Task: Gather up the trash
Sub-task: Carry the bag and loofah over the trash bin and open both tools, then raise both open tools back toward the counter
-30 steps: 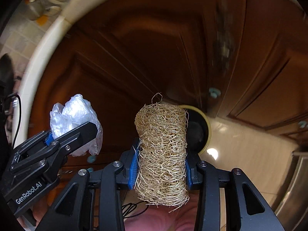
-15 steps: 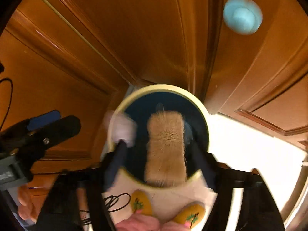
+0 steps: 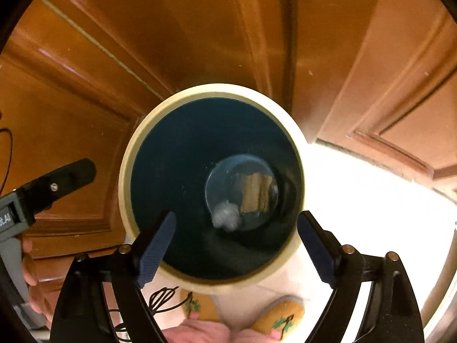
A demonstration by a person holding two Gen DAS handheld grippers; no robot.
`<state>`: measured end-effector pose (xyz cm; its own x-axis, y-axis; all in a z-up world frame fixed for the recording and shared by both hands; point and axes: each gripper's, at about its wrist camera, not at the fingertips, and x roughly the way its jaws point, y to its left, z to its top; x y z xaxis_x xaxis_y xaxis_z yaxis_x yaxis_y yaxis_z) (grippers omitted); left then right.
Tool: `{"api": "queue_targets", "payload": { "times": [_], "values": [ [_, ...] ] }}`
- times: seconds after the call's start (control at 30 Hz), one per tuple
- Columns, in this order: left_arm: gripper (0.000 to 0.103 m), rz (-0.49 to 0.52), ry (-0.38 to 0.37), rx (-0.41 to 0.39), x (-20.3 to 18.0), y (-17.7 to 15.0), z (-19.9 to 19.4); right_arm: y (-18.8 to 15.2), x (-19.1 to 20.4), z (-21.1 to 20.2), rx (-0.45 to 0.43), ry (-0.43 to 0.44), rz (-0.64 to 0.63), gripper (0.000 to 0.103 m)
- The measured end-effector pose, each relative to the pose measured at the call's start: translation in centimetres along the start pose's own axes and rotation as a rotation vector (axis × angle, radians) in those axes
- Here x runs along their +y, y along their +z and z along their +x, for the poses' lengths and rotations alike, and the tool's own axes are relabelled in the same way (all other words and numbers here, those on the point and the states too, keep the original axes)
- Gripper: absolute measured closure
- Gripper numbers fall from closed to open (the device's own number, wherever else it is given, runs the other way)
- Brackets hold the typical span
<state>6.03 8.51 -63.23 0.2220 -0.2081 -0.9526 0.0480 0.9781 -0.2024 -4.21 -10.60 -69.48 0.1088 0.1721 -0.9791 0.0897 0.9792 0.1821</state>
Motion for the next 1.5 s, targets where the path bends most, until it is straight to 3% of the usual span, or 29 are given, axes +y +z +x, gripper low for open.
{"api": "queue_targets", "payload": {
  "times": [0.2,0.4,0.7,1.0,1.2,1.5],
  "values": [
    [0.020,0.028,-0.015,-0.009,-2.2,0.9,-6.1,-0.2,1.2,-5.5,-0.037,-0.004,0.015,0.015],
    [0.022,0.065,-0.023,-0.037,-5.2,2.5,-15.8,-0.1,2.8,-13.7,-0.054,-0.016,-0.015,0.015],
    [0.022,0.099,-0.037,-0.102,-9.9,5.5,-32.5,4.2,5.8,-31.4,-0.083,0.072,-0.018,0.015],
    [0.022,0.188,-0.027,-0.209,-14.0,8.4,-47.1,6.1,9.1,-51.1,-0.247,0.058,-0.040,0.015],
    [0.023,0.245,-0.035,-0.306,-16.7,11.1,-55.2,7.4,10.6,-60.8,-0.377,0.050,-0.020,0.015],
    [0.023,0.292,-0.077,-0.408,-19.4,15.4,-61.5,11.5,12.6,-72.7,-0.525,0.005,-0.008,0.015]
  ]
}}
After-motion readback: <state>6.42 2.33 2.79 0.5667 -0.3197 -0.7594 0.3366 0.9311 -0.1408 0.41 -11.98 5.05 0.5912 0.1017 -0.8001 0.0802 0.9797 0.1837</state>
